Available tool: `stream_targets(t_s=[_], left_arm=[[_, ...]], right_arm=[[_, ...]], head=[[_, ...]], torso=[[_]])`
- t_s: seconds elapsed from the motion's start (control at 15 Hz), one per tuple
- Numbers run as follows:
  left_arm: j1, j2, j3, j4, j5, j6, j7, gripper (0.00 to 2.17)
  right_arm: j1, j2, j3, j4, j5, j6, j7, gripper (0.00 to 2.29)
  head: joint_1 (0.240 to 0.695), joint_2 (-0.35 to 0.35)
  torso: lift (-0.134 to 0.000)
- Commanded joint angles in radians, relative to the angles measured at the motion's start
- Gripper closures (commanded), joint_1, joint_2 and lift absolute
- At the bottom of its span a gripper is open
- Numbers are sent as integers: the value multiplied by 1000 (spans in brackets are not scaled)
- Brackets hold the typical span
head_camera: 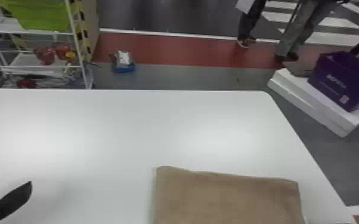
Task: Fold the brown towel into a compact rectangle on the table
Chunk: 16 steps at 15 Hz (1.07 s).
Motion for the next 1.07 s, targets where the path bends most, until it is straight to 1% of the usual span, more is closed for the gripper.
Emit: stream_targets(t_s=[0.0, 0.07, 0.2, 0.27, 0.47, 0.6, 0.73, 0.8, 1.0], left_arm=[[-2, -3, 0, 7, -1, 2, -3, 76], [-2, -3, 0, 9, -1, 2, -5, 76], [1, -3, -2, 6, 2, 5, -9, 76], [8, -3, -3, 1, 2, 5, -11, 76], [18, -3, -7, -7, 5, 2, -14, 76], [20, -3, -7, -7, 7, 2, -16, 76], [23, -3, -7, -7, 11, -1, -16, 76], [23, -3, -8, -7, 11, -1, -16, 76], [23, -3, -7, -8, 13, -1, -17, 76]], right_arm=[[-21, -3, 42, -2, 60, 17, 3, 188], [-31, -6, 60, 0, 86, 20, 3, 188], [-53, -6, 75, 6, 105, 26, 3, 188], [-73, -11, 95, 20, 137, 30, 3, 188], [-105, -38, 149, 86, 189, 33, -2, 191], [-131, -40, 161, 115, 198, 30, -12, 218], [-151, -38, 175, 132, 197, 33, -37, 225], [-170, -37, 183, 139, 194, 36, -38, 279], [-200, -34, 203, 141, 198, 72, -40, 286]], head=[[695, -133], [695, -129], [695, -126], [695, -126], [695, -133], [695, -149], [695, -160], [695, -163], [695, -156]], torso=[[-134], [-134], [-134], [-134], [-134], [-134], [-134], [-134], [-134]])
